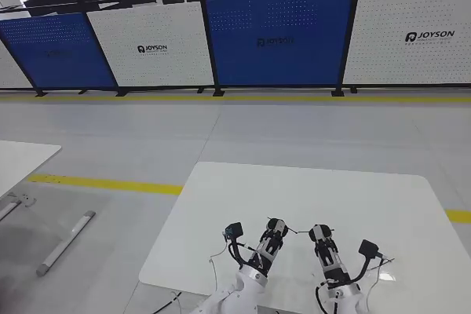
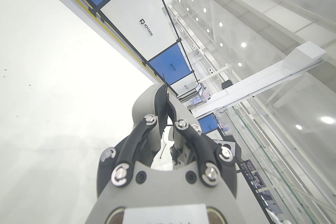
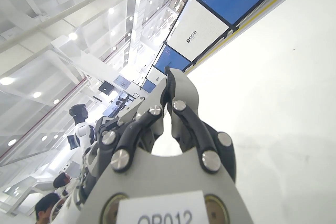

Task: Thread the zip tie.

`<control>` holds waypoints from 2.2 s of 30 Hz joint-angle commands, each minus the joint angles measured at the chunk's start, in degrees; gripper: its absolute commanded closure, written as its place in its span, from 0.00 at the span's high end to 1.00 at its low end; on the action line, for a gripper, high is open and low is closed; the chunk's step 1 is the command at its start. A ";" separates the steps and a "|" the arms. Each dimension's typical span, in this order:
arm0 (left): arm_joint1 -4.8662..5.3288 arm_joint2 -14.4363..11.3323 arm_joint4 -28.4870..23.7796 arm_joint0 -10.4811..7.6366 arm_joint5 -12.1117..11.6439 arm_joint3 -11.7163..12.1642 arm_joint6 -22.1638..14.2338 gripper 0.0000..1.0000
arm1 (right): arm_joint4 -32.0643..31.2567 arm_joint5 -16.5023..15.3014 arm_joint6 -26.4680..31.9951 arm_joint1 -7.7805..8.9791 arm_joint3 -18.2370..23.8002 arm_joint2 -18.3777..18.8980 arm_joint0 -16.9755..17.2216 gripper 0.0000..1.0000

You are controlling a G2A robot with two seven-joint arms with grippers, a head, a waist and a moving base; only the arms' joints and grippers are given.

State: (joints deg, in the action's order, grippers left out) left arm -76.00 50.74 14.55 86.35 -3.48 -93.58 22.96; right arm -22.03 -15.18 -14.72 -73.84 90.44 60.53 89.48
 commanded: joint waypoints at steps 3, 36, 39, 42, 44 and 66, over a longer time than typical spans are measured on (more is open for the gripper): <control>0.00 0.00 0.00 0.00 0.00 0.00 0.00 0.00 | 0.13 -0.28 0.50 -0.19 -0.22 -0.12 -0.06 0.00; 0.00 0.00 0.00 0.00 0.00 0.00 0.00 0.00 | -1.03 -0.10 1.64 -1.31 -0.43 1.15 0.46 0.00; 0.00 0.00 0.00 0.00 0.00 0.00 0.00 0.00 | -1.22 -0.42 1.64 -1.35 -0.35 1.40 0.75 0.00; 0.00 0.00 0.00 0.00 0.00 0.00 0.00 0.00 | -1.29 -0.65 1.64 -1.39 -0.25 1.72 0.98 0.00; 0.00 0.00 0.00 0.00 0.00 0.00 0.00 0.00 | -1.26 -0.78 1.61 -1.43 -0.19 1.83 1.07 0.00; 0.00 0.00 0.00 0.00 0.00 0.00 0.00 0.00 | -2.63 -0.91 1.55 -1.95 0.86 2.58 2.06 0.00</control>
State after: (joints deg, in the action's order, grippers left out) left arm -76.00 50.74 14.55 86.35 -3.48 -93.58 22.96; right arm -24.59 -16.15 -13.22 -75.77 91.30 63.10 91.53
